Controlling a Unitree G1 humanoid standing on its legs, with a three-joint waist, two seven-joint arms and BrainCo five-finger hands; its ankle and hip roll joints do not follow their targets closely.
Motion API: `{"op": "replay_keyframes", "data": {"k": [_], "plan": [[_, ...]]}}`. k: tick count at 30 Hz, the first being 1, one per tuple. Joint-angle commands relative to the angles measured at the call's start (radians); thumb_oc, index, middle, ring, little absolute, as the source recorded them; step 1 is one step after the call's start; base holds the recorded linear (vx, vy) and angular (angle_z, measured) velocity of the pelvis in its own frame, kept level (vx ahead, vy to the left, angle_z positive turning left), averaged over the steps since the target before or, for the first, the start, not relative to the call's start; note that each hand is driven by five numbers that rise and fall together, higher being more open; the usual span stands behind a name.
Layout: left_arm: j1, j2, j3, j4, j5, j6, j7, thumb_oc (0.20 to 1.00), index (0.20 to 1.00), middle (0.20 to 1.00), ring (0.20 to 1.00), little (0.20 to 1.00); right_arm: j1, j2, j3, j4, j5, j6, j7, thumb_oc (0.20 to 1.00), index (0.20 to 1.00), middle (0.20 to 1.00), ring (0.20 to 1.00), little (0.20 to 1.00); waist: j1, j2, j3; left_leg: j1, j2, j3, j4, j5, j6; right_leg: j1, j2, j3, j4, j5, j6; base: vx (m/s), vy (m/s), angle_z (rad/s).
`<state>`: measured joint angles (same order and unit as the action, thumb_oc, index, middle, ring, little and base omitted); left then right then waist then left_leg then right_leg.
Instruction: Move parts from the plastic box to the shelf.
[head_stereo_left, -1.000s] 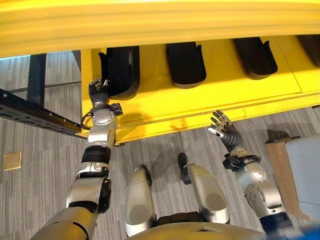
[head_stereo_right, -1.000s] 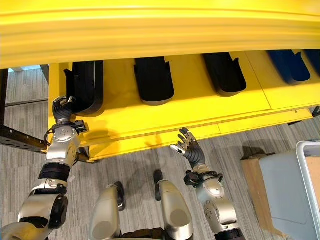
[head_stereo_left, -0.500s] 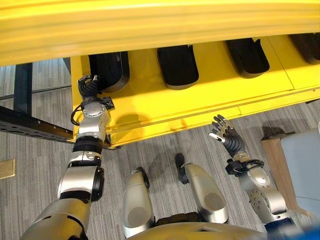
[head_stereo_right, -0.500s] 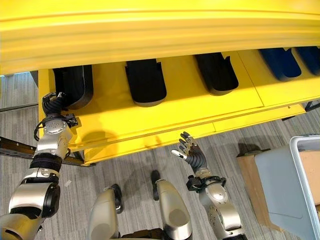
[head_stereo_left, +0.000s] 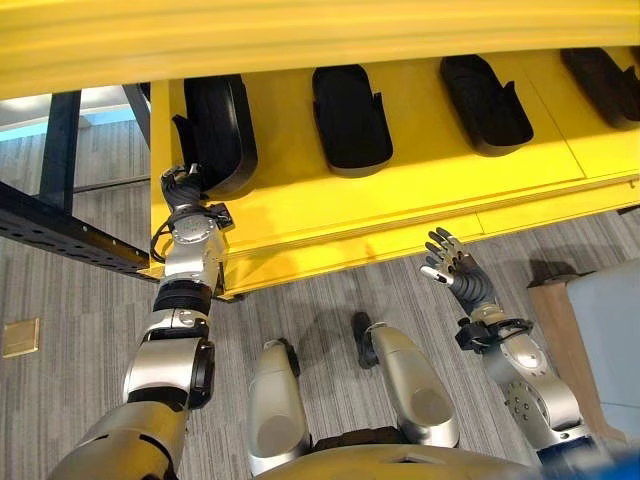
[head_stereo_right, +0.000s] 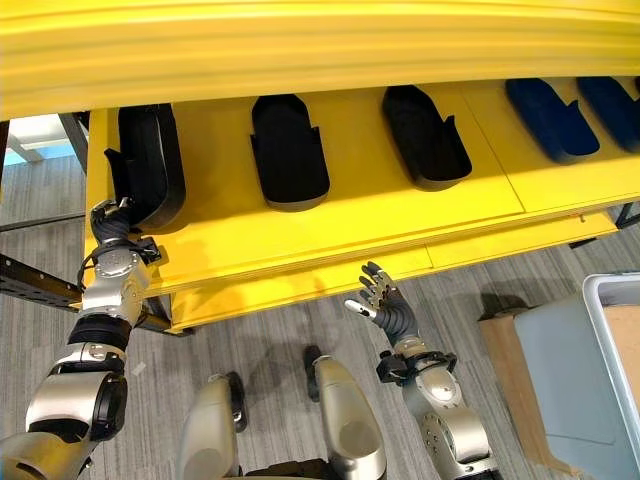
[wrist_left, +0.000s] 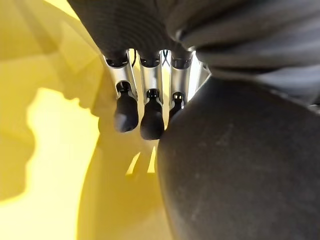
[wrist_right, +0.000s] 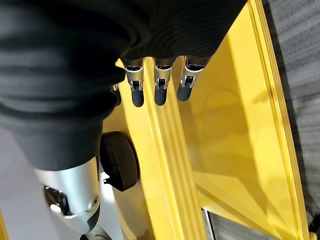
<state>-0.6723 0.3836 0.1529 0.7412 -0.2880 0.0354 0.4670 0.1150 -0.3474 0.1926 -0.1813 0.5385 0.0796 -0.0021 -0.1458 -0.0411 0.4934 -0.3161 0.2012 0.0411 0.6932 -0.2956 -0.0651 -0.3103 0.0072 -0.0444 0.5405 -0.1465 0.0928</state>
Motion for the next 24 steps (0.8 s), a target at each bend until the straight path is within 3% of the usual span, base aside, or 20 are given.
{"op": "replay_keyframes", "data": {"k": [1,24], "plan": [[0.007,0.029,0.032,-0.035,-0.013,-0.054,0.017,0.2,0.2,0.2,0.2,0.2,0.0,-0.008,0.001,-0.077,0.043,-0.051,0.016,1.0,1.0,1.0,1.0,1.0,0.005,0.016,-0.001,0.073,0.092,-0.065,-0.058,0.326,-0.057,-0.042,-0.059,0.06,0.157,0.25,0.121,0.0,0.0,0.0],[0.037,0.04,0.067,-0.034,-0.014,-0.05,0.03,0.2,0.2,0.2,0.2,0.2,0.0,-0.02,0.0,-0.079,0.06,-0.057,0.013,1.0,1.0,1.0,1.0,1.0,0.008,0.014,0.019,0.049,0.101,-0.091,-0.032,0.333,-0.084,-0.082,-0.066,0.077,0.188,0.256,0.13,0.0,0.003,0.0]]}}
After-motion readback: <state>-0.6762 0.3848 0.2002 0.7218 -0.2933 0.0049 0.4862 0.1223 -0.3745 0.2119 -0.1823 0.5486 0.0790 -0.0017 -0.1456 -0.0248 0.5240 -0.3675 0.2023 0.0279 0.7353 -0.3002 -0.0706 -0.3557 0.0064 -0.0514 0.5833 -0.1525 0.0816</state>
